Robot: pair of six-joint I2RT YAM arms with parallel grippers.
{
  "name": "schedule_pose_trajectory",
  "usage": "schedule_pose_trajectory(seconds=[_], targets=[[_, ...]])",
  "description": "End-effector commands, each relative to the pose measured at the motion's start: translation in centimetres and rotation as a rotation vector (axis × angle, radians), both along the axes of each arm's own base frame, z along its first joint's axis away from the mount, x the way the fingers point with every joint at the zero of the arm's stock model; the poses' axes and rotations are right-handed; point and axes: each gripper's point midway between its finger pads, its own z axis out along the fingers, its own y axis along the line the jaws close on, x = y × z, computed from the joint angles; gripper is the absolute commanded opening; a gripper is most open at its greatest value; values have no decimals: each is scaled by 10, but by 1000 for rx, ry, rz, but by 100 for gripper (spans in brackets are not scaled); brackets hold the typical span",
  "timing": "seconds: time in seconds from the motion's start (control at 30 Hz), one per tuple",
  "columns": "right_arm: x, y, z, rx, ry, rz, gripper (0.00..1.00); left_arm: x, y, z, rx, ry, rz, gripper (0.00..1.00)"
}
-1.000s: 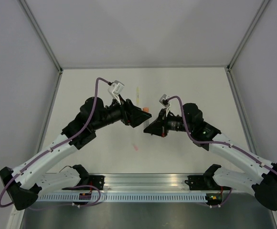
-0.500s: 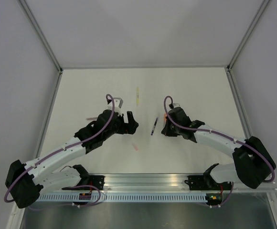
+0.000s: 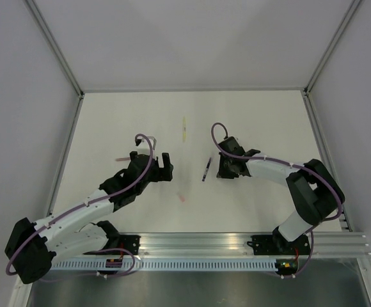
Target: Insert the pens into the pen caps
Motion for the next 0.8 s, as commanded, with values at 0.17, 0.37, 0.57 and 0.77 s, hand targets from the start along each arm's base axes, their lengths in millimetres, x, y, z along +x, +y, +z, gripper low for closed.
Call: schedule_pose_trajectory(seconds=[0.17, 0.37, 0.57, 0.77], targets=[[6, 19, 11, 76, -4, 22, 27, 10, 11, 18, 25, -90, 36, 96], [11, 25, 31, 85, -49, 86, 39, 9, 10, 19, 28, -91, 26, 96], [16, 33, 71, 121, -126, 180, 41, 7, 1, 17, 21, -76, -20, 96], [11, 33, 96, 147, -200, 237, 41, 7, -14, 18, -7, -38, -67, 95]])
